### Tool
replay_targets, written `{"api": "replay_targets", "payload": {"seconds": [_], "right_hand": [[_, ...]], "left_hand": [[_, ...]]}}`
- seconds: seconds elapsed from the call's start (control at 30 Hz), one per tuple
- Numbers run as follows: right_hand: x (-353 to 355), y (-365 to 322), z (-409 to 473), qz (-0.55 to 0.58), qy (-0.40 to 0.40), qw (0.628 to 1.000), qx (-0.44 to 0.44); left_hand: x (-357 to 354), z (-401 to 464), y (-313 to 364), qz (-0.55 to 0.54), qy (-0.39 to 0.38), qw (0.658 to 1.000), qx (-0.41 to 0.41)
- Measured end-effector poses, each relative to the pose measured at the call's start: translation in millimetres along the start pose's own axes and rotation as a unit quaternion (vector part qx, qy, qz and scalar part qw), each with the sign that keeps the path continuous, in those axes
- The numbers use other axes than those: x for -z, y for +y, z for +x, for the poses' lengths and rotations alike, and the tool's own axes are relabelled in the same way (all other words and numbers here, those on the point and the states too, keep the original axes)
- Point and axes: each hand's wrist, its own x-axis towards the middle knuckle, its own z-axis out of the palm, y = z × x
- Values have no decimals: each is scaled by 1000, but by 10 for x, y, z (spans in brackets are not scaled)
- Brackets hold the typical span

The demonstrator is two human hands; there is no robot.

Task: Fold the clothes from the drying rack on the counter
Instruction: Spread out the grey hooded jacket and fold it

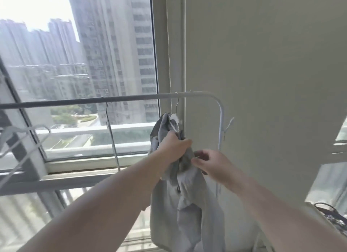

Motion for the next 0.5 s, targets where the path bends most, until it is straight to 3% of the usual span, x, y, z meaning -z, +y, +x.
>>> {"api": "replay_targets", "payload": {"seconds": [0.17, 0.37, 0.5], "right_hand": [[-312, -177, -172, 57, -109, 991, 58], [-683, -406, -220, 23, -51, 995, 84], [-1008, -523, -194, 13, 11, 996, 89]], "left_hand": [[163, -186, -160, 61, -7, 998, -12], [562, -343, -351, 196, -53, 978, -48], [795, -526, -577, 282, -37, 954, -91]]}}
